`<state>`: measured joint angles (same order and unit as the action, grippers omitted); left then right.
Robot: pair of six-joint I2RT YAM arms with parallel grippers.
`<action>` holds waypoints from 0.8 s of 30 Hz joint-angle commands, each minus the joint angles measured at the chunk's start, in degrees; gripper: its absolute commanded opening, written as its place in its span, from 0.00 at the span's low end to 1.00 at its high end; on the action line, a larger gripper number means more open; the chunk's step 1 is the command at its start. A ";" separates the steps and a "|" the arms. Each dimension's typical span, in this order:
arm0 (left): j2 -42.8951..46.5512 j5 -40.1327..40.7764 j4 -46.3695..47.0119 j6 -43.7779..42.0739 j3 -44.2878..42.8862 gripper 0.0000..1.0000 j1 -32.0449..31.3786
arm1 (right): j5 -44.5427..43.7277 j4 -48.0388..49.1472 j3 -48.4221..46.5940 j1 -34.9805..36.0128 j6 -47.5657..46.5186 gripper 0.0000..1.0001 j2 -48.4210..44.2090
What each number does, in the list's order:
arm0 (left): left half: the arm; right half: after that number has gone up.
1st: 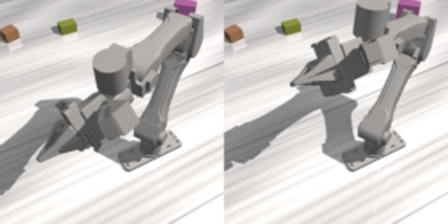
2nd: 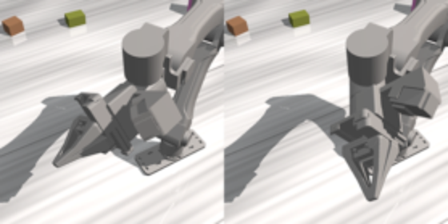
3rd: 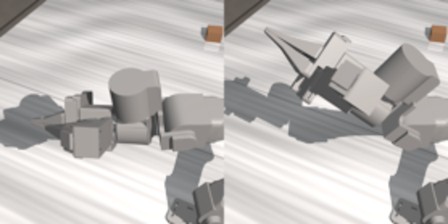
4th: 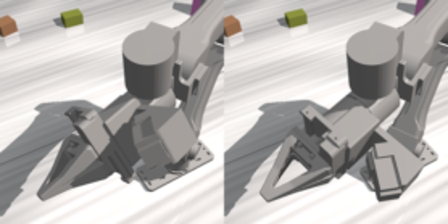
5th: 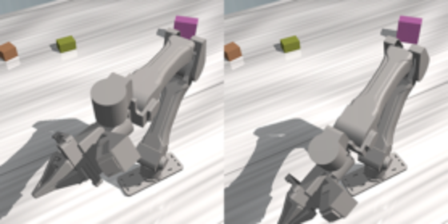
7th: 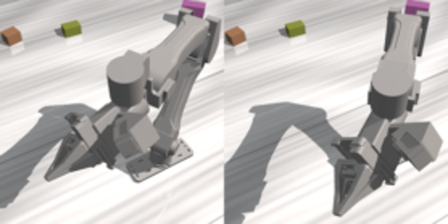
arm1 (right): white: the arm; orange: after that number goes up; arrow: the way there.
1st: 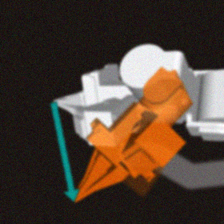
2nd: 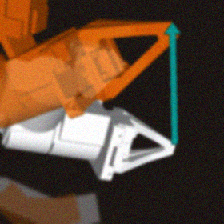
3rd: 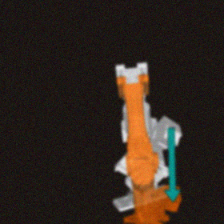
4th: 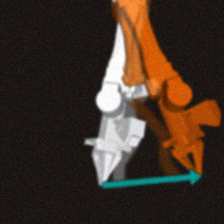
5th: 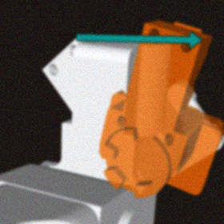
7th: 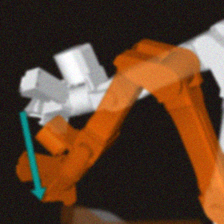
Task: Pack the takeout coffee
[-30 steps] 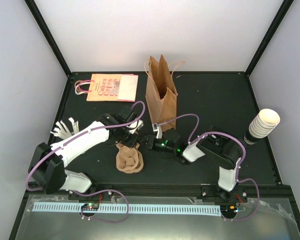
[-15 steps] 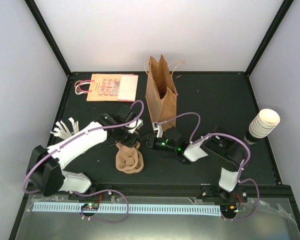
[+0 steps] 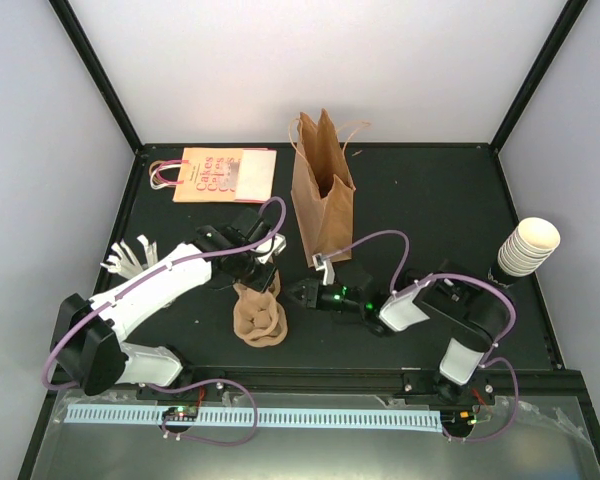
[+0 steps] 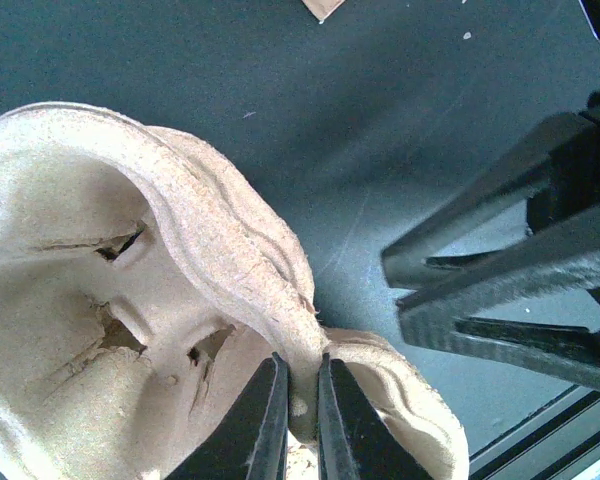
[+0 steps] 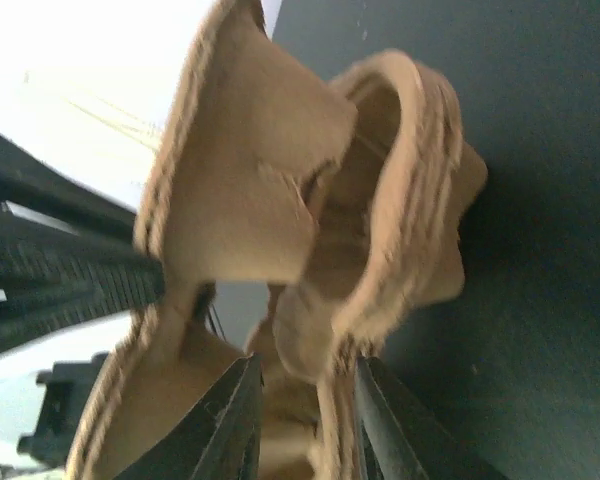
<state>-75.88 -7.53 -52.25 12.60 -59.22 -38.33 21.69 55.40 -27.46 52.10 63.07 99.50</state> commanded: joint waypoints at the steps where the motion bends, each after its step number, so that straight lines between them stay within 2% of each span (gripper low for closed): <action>1: 0.80 0.46 1.29 1.52 -1.33 0.08 -0.26 | 2.36 2.41 3.49 1.10 -3.04 0.30 -3.72; 7: 2.13 -1.37 4.13 1.49 -0.30 0.09 -0.20 | 3.59 2.48 6.18 3.44 -4.20 0.30 -6.71; 15: 10.59 -5.65 11.38 -0.15 4.53 0.09 -0.19 | 3.13 0.26 7.04 3.45 -4.45 0.30 -9.79; 17: 13.25 -6.50 13.86 -0.09 6.80 0.10 -0.21 | 1.92 -5.12 5.67 3.38 -5.51 0.30 -12.00; 21: 18.18 -7.32 16.66 0.36 9.25 0.11 -0.15 | -4.80 -23.39 -0.17 3.10 -10.09 0.30 -19.06; 24: 20.34 -7.29 17.28 0.13 10.10 0.12 -0.09 | -8.56 -31.59 -3.53 2.67 -12.79 0.30 -23.53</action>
<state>-58.52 -12.97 -39.81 13.50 -49.76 -38.33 20.12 37.54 -26.02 55.22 55.70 81.43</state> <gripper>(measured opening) 0.119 0.297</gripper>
